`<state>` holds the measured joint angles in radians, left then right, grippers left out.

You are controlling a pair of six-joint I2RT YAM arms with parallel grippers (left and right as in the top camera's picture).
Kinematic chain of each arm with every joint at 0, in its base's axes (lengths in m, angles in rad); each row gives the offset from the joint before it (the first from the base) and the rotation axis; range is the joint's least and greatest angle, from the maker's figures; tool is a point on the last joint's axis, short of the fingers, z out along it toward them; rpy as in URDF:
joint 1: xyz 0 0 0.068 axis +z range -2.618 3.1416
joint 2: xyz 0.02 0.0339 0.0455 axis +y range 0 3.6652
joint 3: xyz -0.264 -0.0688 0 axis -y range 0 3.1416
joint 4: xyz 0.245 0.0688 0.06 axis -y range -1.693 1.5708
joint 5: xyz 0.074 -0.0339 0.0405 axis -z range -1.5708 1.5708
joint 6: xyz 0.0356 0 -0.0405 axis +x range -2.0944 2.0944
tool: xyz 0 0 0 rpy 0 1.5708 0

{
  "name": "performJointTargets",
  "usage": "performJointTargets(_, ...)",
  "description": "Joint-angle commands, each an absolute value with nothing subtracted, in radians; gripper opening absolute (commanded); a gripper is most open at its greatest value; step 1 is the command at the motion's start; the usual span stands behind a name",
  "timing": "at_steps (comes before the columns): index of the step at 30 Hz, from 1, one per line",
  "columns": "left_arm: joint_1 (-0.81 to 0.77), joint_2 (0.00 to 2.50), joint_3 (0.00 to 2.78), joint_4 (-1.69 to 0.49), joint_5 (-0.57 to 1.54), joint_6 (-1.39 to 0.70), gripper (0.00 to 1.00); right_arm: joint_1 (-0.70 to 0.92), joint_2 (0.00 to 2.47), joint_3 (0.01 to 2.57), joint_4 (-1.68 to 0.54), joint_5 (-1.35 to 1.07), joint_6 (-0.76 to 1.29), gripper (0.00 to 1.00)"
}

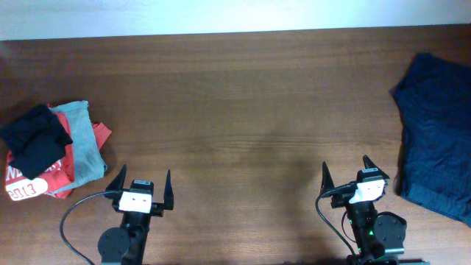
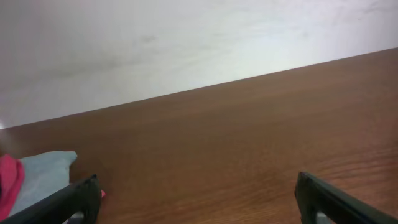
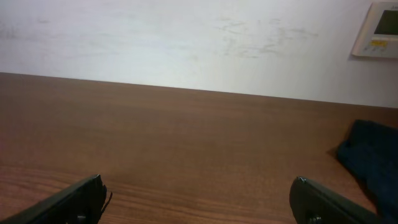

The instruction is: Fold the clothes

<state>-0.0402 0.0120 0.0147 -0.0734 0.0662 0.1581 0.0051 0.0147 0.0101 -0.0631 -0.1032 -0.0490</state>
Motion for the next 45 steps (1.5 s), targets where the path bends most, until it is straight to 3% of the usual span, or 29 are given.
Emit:
performJointTargets(1, -0.045, 0.005, 0.009, -0.076, 0.063, 0.150, 0.99, -0.001, 0.011, 0.006, -0.069, -0.097, -0.047, 0.99)
performJointTargets(15, -0.044, 0.005, 0.012, -0.063, 0.063, 0.127, 0.99, -0.001, 0.015, 0.025, -0.065, -0.099, 0.039, 0.99)
performJointTargets(23, -0.045, 0.039, 0.137, -0.113, 0.089, 0.097, 0.99, -0.001, 0.060, 0.204, -0.240, 0.012, 0.039, 0.99)
performJointTargets(31, -0.044, 0.323, 0.428, -0.269, 0.081, 0.098, 0.99, -0.001, 0.422, 0.569, -0.509, 0.086, 0.043, 0.99)
performJointTargets(38, -0.044, 0.753, 0.793, -0.606, 0.087, 0.098, 0.99, -0.002, 0.929, 0.995, -0.823, 0.057, 0.042, 0.99)
performJointTargets(45, -0.044, 0.981, 0.939, -0.712, 0.216, 0.098, 0.99, -0.086, 1.245, 1.132, -0.820, 0.298, 0.041, 0.99)
